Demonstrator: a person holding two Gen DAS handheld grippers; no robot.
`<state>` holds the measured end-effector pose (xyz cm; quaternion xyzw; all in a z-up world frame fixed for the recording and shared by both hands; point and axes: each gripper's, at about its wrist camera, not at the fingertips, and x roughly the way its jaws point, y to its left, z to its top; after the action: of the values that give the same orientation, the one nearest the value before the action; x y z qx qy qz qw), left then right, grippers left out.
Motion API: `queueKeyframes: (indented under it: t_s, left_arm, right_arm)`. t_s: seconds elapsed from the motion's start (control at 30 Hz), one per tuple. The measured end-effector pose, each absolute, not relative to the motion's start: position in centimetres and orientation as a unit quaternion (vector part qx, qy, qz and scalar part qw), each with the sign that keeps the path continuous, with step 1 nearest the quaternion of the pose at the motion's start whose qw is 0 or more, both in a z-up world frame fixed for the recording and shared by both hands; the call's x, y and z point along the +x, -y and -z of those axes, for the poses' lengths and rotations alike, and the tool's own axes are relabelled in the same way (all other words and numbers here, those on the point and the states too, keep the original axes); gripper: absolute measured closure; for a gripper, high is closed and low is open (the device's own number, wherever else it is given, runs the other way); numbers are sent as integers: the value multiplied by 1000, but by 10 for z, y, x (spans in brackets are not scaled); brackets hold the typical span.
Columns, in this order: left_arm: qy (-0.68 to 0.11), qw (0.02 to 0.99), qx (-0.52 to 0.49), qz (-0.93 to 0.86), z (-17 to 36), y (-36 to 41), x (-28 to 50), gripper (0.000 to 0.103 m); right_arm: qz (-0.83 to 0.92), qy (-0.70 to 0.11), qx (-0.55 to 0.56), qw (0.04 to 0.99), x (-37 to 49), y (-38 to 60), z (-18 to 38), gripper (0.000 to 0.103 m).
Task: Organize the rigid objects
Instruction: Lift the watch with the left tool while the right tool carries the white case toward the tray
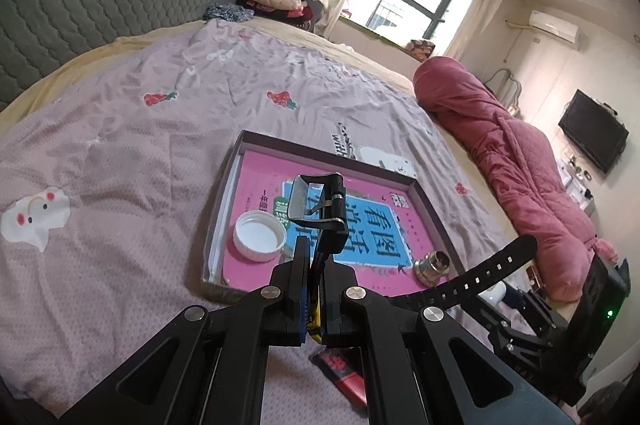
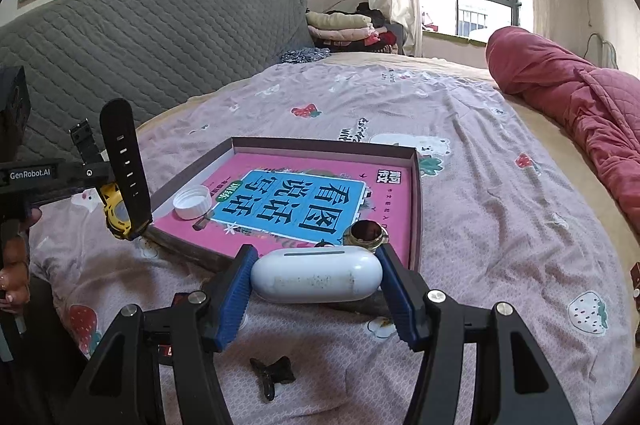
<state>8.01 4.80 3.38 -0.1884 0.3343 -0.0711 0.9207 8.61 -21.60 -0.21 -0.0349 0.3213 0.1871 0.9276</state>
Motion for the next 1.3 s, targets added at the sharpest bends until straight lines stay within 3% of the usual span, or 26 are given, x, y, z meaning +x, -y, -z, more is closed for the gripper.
queueKeyframes:
  t_s: [1.3]
  left_arm:
    - [-340, 918, -199, 39, -11, -53, 117, 100]
  right_arm:
    - [-150, -343, -22, 927, 112, 233, 15, 42]
